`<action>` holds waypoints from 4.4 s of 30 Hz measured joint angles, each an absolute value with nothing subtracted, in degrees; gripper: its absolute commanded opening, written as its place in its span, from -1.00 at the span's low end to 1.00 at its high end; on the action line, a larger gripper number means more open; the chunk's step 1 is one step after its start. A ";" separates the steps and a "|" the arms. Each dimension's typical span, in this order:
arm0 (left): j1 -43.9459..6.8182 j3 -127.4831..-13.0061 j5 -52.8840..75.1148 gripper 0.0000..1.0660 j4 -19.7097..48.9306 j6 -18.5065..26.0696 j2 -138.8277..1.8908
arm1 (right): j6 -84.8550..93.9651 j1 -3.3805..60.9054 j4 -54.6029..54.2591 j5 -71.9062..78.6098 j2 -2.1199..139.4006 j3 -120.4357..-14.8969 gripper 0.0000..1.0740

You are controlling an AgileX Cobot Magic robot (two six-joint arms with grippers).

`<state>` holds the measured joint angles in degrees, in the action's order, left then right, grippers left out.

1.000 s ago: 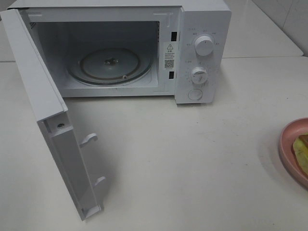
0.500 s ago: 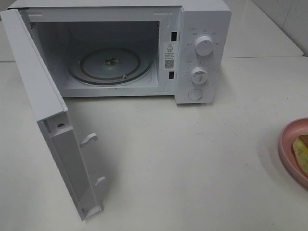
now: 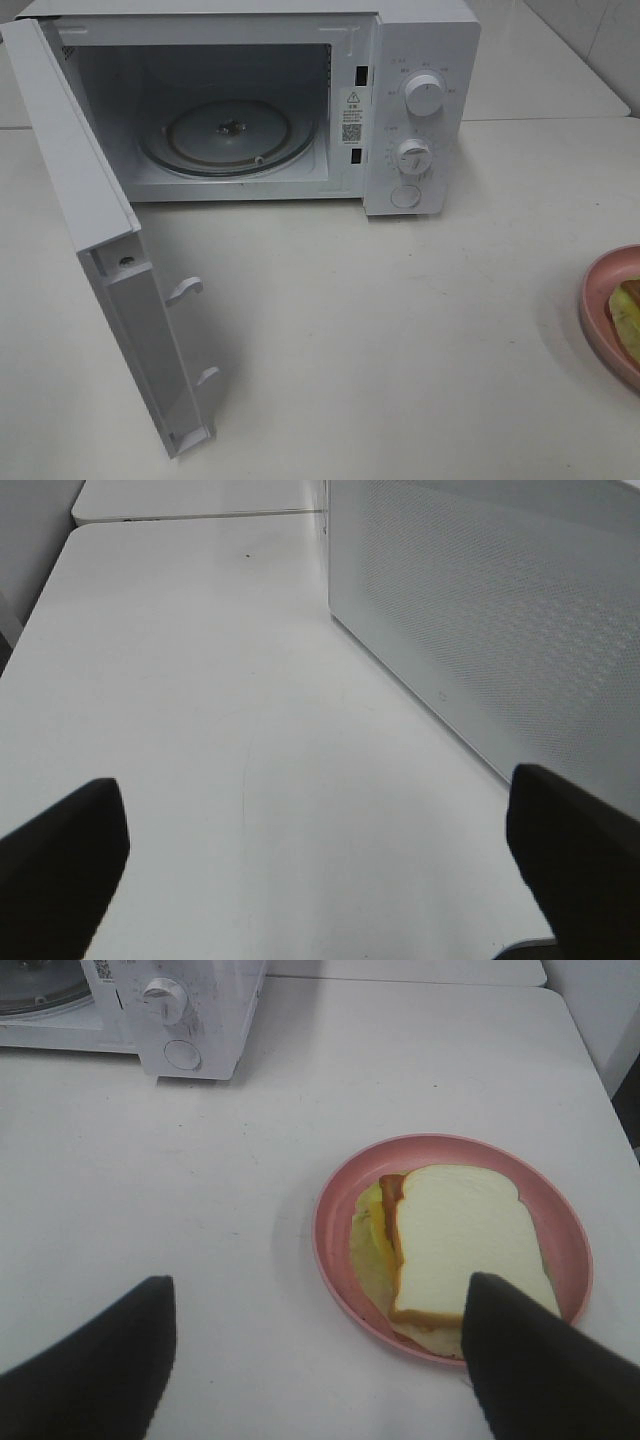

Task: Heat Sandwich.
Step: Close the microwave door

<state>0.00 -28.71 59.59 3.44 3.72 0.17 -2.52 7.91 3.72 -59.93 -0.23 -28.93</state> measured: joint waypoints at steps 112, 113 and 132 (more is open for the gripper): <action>-34.72 -38.10 -51.17 -1.00 11.29 3.61 -101.18 | -2.52 7.91 3.72 -59.93 -0.23 -28.93 0.42; -35.41 -40.39 -49.90 -1.00 12.26 5.04 -102.16 | -2.52 7.91 3.72 -59.93 -0.23 -28.93 0.42; -37.18 -56.09 -42.17 -1.00 15.53 7.22 -110.70 | -2.52 7.91 3.72 -59.93 -0.23 -28.93 0.41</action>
<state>-37.18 -56.09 -42.17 15.53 7.22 -110.70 -2.52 7.91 3.72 -59.93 -0.23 -28.93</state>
